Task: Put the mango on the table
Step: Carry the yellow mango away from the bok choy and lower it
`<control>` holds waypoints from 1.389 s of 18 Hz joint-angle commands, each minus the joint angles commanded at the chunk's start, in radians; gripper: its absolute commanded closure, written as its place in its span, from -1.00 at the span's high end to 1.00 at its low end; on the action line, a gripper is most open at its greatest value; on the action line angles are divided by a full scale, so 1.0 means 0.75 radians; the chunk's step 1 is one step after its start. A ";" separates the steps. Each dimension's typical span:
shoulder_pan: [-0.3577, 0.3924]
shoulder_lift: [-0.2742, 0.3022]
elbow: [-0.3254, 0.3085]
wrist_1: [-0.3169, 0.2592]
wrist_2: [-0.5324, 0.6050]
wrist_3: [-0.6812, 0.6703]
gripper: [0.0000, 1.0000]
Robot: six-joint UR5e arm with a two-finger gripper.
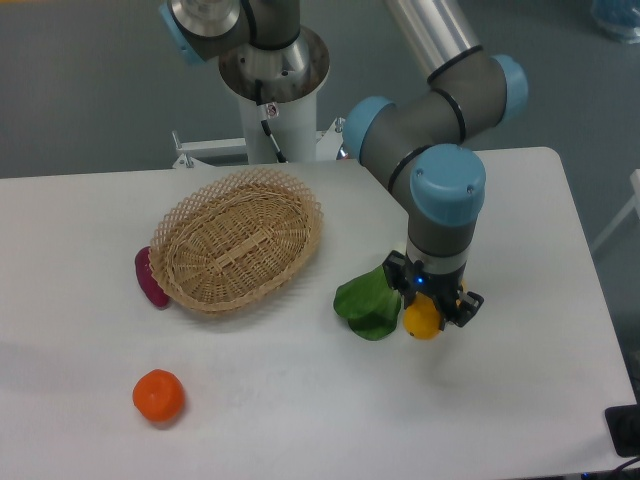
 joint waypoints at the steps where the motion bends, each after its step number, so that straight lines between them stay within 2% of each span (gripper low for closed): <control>1: 0.000 -0.008 0.000 0.016 0.002 0.000 0.11; 5: -0.025 -0.047 -0.002 0.092 0.008 -0.082 0.13; 11: -0.037 -0.051 -0.025 0.094 0.008 -0.090 0.13; 20: -0.071 -0.090 -0.020 0.098 0.008 -0.196 0.12; 22: -0.086 -0.104 -0.022 0.127 0.012 -0.217 0.12; 25: -0.114 -0.137 -0.025 0.210 0.012 -0.286 0.12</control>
